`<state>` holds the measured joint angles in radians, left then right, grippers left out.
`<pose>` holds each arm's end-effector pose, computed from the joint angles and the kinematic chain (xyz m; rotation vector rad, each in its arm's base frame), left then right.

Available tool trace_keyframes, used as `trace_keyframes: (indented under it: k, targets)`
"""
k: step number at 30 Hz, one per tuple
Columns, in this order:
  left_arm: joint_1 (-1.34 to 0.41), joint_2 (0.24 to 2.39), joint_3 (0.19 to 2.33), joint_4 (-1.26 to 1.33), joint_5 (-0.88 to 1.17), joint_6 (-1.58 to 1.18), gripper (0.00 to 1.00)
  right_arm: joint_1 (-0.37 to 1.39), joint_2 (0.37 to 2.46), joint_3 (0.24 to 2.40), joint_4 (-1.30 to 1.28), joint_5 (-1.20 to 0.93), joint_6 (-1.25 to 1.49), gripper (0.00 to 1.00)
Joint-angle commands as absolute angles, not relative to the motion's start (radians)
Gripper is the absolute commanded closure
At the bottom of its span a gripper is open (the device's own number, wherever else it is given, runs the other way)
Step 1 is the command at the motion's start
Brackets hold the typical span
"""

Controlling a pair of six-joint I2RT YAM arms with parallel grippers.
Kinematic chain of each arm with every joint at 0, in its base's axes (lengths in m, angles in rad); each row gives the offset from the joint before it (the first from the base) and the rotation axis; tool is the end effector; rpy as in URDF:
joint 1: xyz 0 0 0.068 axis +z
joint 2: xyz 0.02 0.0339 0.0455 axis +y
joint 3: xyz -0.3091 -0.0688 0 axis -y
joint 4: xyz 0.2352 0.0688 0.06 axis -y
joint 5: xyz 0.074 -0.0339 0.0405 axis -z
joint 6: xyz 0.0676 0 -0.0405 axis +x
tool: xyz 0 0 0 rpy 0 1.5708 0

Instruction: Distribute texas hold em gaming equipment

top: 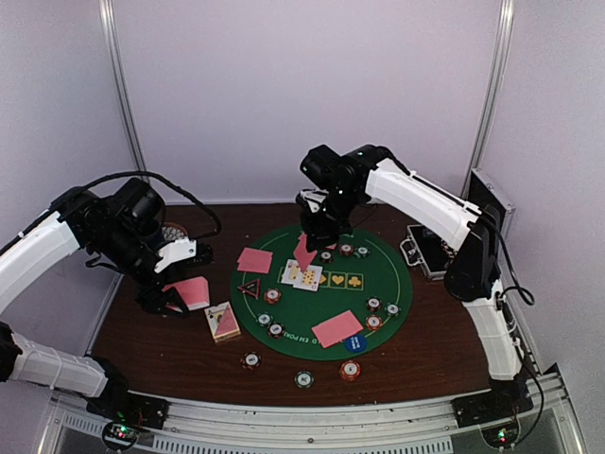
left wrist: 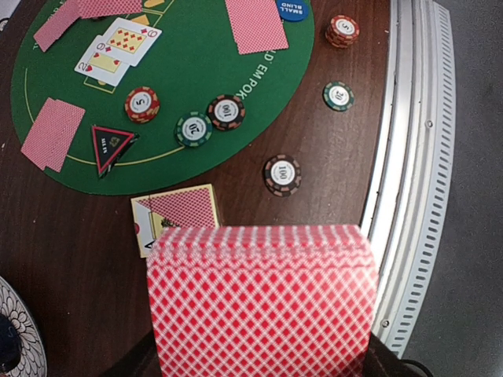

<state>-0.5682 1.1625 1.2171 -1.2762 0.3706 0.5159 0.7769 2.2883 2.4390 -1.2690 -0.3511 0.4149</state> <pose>0.1349 -0.1152 0.3412 1.5001 2.3142 -0.5292 0.3451 0.3719 0.3174 -0.6292 2.7900 0.7887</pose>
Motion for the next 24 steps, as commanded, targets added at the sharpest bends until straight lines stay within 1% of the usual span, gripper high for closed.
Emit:
trace_keyframes:
  k: [1,2,8,11,14,17,20,24]
  targets:
    - [-0.563,1.153,1.227,-1.266,0.378,0.514,1.0,0.782,2.292,2.465,-1.417,-0.003,0.28,1.0]
    - [-0.563,1.153,1.227,-1.267,0.379,0.515,1.0,0.784,2.276,2.441,-1.381,0.074,0.255,1.0]
    - [-0.563,1.151,1.226,-1.267,0.381,0.513,1.0,0.795,2.174,2.213,-1.16,0.297,0.125,1.0]
    - [-0.563,1.149,1.227,-1.266,0.377,0.512,1.0,0.823,2.155,2.127,-1.052,0.448,0.033,1.0]
    - [-0.563,1.148,1.226,-1.266,0.375,0.513,1.0,0.881,2.136,2.022,-0.909,0.61,-0.127,1.0]
    - [-0.563,1.147,1.226,-1.266,0.372,0.513,1.0,0.946,2.116,1.889,-0.726,0.723,-0.307,1.0]
    - [-0.563,1.147,1.226,-1.267,0.374,0.513,1.0,0.988,2.114,1.811,-0.589,0.761,-0.449,1.0]
    - [-0.563,1.146,1.226,-1.267,0.374,0.512,1.0,1.004,2.157,1.802,-0.571,0.756,-0.502,1.0]
